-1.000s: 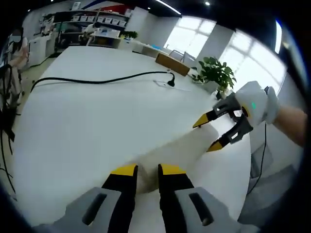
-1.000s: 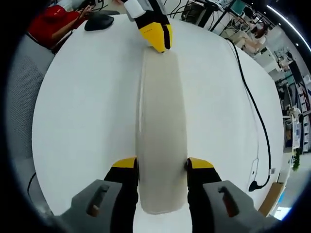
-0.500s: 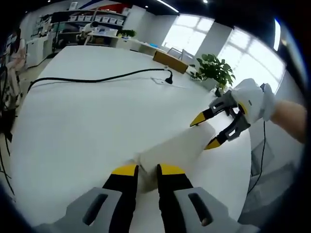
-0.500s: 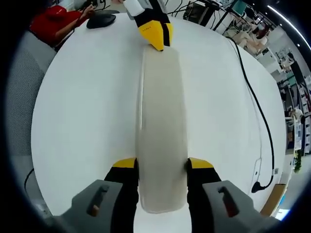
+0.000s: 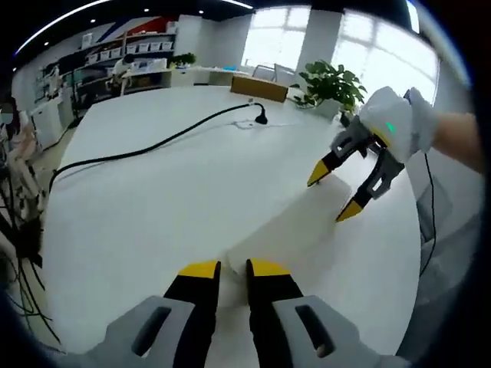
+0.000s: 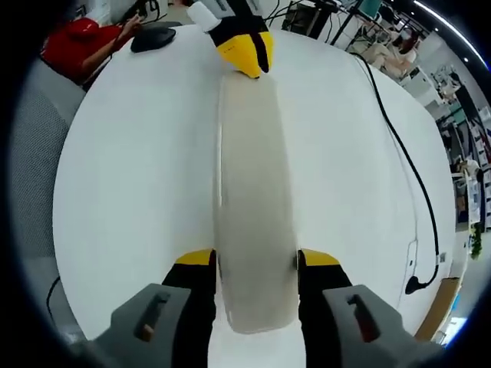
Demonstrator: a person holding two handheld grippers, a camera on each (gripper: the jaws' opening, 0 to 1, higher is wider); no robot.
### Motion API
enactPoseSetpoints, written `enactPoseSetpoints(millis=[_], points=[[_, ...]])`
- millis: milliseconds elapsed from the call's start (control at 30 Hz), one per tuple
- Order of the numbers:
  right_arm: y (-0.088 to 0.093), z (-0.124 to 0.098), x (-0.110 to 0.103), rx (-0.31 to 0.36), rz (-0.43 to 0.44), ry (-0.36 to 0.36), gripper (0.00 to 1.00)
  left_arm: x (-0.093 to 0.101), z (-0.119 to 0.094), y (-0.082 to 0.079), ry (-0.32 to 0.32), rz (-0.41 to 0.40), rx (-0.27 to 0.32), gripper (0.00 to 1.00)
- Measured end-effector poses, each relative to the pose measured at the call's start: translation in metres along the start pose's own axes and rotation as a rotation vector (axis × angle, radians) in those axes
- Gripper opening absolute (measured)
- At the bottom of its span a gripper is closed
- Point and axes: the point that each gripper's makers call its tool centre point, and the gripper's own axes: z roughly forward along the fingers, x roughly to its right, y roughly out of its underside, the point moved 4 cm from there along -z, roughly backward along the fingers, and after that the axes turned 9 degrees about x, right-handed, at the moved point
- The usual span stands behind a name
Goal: Arrange the utensils inside the cutlery case until each visible utensil rests in its matching compartment.
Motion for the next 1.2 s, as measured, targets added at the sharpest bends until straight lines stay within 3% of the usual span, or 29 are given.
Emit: enactPoseSetpoints(millis=[233, 300, 367, 500, 600, 633, 667, 833, 1200], points=[[0.011, -0.05, 0.002, 0.149, 0.125, 0.064, 0.41, -0.015, -0.018, 0.003, -0.02, -0.063, 0.038, 0.16], [0.018, -0.061, 0.002, 0.206, 0.302, 0.078, 0.39, -0.013, -0.02, 0.001, -0.008, -0.089, 0.044, 0.15], [0.028, -0.066, 0.005, 0.215, 0.35, 0.098, 0.35, -0.009, -0.022, -0.004, 0.003, -0.102, 0.057, 0.15], [0.034, -0.068, 0.004, 0.197, 0.348, 0.121, 0.24, 0.0, -0.02, -0.013, 0.025, -0.069, 0.06, 0.11], [0.032, -0.067, 0.0, 0.209, 0.446, 0.136, 0.12, 0.006, -0.018, -0.018, 0.058, -0.073, 0.048, 0.03], [0.032, -0.066, -0.002, 0.209, 0.469, 0.127, 0.04, 0.008, -0.018, -0.019, 0.067, -0.073, 0.042, 0.0], [0.033, -0.064, -0.004, 0.196, 0.438, 0.124, 0.0, 0.011, -0.017, -0.019, 0.081, -0.059, 0.032, 0.0], [0.033, -0.059, -0.007, 0.155, 0.443, 0.116, 0.0, 0.02, -0.013, -0.021, 0.126, -0.042, -0.004, 0.0], [0.028, -0.046, -0.004, 0.094, 0.48, 0.093, 0.0, 0.025, 0.004, -0.02, 0.121, -0.041, -0.052, 0.0]])
